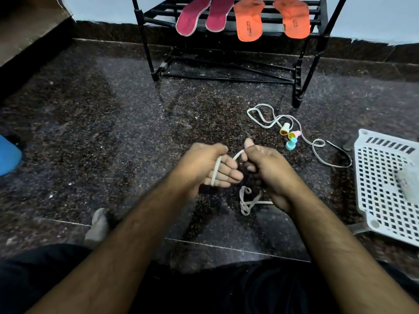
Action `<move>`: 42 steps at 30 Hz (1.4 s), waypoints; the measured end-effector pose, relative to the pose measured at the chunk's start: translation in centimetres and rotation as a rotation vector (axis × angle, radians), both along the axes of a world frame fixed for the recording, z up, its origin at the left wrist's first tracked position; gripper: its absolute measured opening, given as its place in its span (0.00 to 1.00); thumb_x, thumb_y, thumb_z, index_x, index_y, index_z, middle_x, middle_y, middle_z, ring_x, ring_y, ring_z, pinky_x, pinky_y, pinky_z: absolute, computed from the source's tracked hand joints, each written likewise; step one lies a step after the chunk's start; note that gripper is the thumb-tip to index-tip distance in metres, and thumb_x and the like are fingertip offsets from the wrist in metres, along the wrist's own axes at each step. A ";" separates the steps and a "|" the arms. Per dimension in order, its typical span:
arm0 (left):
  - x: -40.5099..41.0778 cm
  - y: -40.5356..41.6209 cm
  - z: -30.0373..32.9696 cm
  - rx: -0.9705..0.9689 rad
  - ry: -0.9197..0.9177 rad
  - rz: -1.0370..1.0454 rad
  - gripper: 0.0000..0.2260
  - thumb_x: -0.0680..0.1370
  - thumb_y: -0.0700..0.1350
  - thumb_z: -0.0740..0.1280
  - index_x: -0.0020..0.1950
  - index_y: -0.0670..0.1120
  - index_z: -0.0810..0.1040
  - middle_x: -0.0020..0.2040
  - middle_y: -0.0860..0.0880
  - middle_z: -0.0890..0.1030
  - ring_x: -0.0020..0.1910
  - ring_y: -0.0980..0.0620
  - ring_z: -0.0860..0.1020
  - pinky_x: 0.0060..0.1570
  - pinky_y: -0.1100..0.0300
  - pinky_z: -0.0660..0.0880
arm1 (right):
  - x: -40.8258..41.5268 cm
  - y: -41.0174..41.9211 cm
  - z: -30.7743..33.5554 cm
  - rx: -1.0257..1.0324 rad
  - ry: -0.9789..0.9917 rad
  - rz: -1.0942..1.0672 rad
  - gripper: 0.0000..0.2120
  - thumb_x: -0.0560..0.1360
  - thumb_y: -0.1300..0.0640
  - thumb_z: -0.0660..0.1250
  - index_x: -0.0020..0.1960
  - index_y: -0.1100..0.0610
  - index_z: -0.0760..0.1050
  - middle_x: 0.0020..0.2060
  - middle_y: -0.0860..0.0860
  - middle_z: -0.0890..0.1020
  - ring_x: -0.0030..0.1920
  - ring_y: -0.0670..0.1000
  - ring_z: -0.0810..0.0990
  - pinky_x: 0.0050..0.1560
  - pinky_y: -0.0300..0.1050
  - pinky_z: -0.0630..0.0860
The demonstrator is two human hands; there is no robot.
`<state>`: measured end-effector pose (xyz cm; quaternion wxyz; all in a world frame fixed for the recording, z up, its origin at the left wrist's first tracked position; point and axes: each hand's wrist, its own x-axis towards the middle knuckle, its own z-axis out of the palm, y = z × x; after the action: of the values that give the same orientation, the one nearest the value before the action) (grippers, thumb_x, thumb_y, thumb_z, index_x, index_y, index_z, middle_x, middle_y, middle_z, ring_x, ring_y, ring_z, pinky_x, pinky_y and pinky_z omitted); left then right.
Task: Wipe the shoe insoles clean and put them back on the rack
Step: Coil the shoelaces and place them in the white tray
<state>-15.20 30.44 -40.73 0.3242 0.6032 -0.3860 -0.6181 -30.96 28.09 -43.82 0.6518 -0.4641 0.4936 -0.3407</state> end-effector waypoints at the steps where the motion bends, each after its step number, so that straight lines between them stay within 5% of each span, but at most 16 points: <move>1: -0.5 0.1 -0.5 0.027 -0.027 0.021 0.18 0.83 0.47 0.59 0.46 0.37 0.83 0.41 0.40 0.86 0.39 0.45 0.85 0.41 0.56 0.81 | 0.3 0.3 0.4 -0.019 -0.044 -0.002 0.18 0.83 0.45 0.58 0.41 0.54 0.75 0.25 0.46 0.68 0.24 0.42 0.62 0.23 0.33 0.61; 5: -0.8 -0.4 -2.3 -0.095 -0.027 0.300 0.15 0.83 0.47 0.63 0.44 0.39 0.81 0.35 0.47 0.83 0.35 0.51 0.81 0.40 0.56 0.80 | 1.7 1.5 0.8 -0.323 0.060 0.157 0.15 0.84 0.55 0.57 0.46 0.62 0.77 0.28 0.44 0.76 0.29 0.40 0.71 0.32 0.34 0.67; 9: -0.1 -0.9 -1.8 -0.116 0.379 0.396 0.18 0.86 0.49 0.57 0.54 0.36 0.80 0.45 0.42 0.86 0.45 0.47 0.86 0.44 0.56 0.82 | 2.2 2.4 0.2 -0.339 0.145 0.469 0.17 0.84 0.54 0.58 0.44 0.65 0.76 0.26 0.48 0.70 0.26 0.45 0.66 0.27 0.37 0.64; 11: 0.5 -1.1 -1.0 -0.160 0.497 0.419 0.17 0.86 0.49 0.56 0.50 0.39 0.79 0.33 0.49 0.82 0.32 0.54 0.82 0.33 0.62 0.78 | 2.0 2.7 -0.3 -0.258 0.204 0.594 0.17 0.84 0.52 0.57 0.43 0.61 0.76 0.29 0.55 0.70 0.27 0.51 0.65 0.28 0.40 0.63; 14: 1.4 -1.3 -0.3 -0.212 0.559 0.391 0.16 0.85 0.46 0.57 0.41 0.44 0.75 0.23 0.55 0.65 0.19 0.58 0.62 0.20 0.64 0.61 | 1.2 2.0 0.0 -0.196 0.306 0.476 0.18 0.84 0.49 0.55 0.43 0.57 0.74 0.27 0.49 0.69 0.24 0.44 0.64 0.25 0.37 0.60; 17: 1.4 -0.8 0.0 -0.247 0.292 0.142 0.16 0.83 0.47 0.59 0.37 0.45 0.75 0.22 0.52 0.66 0.18 0.55 0.61 0.21 0.63 0.60 | 0.5 0.6 0.3 -0.142 0.255 0.142 0.20 0.83 0.43 0.56 0.38 0.52 0.72 0.27 0.45 0.70 0.24 0.41 0.64 0.26 0.35 0.60; 20: 0.1 -0.2 -0.4 -0.150 -0.038 -0.125 0.18 0.84 0.46 0.59 0.41 0.39 0.80 0.28 0.43 0.80 0.25 0.49 0.77 0.27 0.62 0.71 | 0.6 0.5 0.8 0.004 -0.005 -0.057 0.20 0.81 0.40 0.58 0.37 0.51 0.71 0.25 0.45 0.67 0.24 0.43 0.60 0.23 0.36 0.57; 23: -0.7 -0.5 -2.0 -0.168 -0.147 0.044 0.16 0.84 0.45 0.60 0.46 0.38 0.82 0.36 0.45 0.85 0.36 0.49 0.83 0.37 0.59 0.77 | 0.8 1.2 1.5 -0.109 -0.092 0.021 0.16 0.84 0.48 0.57 0.40 0.52 0.73 0.25 0.44 0.68 0.24 0.41 0.62 0.22 0.34 0.59; 28: 0.1 -0.7 -1.7 -0.174 0.384 0.400 0.19 0.87 0.48 0.53 0.53 0.38 0.80 0.43 0.44 0.86 0.42 0.51 0.85 0.42 0.59 0.79 | 1.3 2.2 0.9 -0.167 0.191 0.558 0.14 0.85 0.54 0.56 0.46 0.57 0.75 0.28 0.48 0.70 0.23 0.42 0.65 0.23 0.33 0.63; 30: 0.9 -0.9 -0.8 -0.185 0.483 0.414 0.19 0.86 0.49 0.54 0.50 0.40 0.80 0.31 0.50 0.81 0.30 0.56 0.80 0.30 0.64 0.75 | 1.1 2.4 -0.3 -0.119 0.357 0.697 0.16 0.84 0.50 0.56 0.44 0.55 0.75 0.27 0.49 0.71 0.23 0.45 0.67 0.23 0.37 0.65; 32: 1.4 -1.1 -0.2 -0.199 0.510 0.365 0.17 0.85 0.48 0.56 0.44 0.42 0.78 0.23 0.54 0.69 0.20 0.58 0.66 0.22 0.65 0.64 | 0.8 1.8 -1.2 -0.226 0.555 0.608 0.17 0.83 0.47 0.58 0.40 0.53 0.75 0.25 0.45 0.73 0.25 0.45 0.69 0.28 0.41 0.66; 34: 1.6 -1.0 -0.2 -0.215 0.376 0.199 0.17 0.84 0.49 0.59 0.41 0.43 0.77 0.22 0.54 0.65 0.18 0.57 0.60 0.20 0.64 0.59 | 0.4 0.8 -1.7 -0.352 0.665 0.365 0.18 0.82 0.45 0.60 0.40 0.54 0.77 0.26 0.44 0.74 0.28 0.45 0.70 0.33 0.42 0.66; 38: 0.6 -0.6 -0.6 -0.235 0.047 -0.077 0.19 0.84 0.49 0.60 0.37 0.41 0.79 0.20 0.49 0.67 0.17 0.54 0.58 0.20 0.66 0.56 | -0.1 -0.1 -1.1 -0.353 0.384 -0.003 0.17 0.80 0.43 0.63 0.38 0.50 0.78 0.26 0.44 0.72 0.28 0.44 0.67 0.32 0.42 0.64; 42: 0.6 -0.8 -2.1 -0.363 -0.432 -0.133 0.21 0.84 0.51 0.58 0.38 0.43 0.81 0.30 0.46 0.83 0.21 0.47 0.75 0.25 0.61 0.72 | 0.4 0.8 0.2 -0.113 0.067 -0.113 0.15 0.81 0.45 0.63 0.43 0.54 0.76 0.27 0.48 0.71 0.25 0.46 0.64 0.25 0.37 0.60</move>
<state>-14.65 29.62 -42.78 0.2960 0.6265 -0.5888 -0.4161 -30.54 28.84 -43.57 0.5877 -0.4827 0.5203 -0.3884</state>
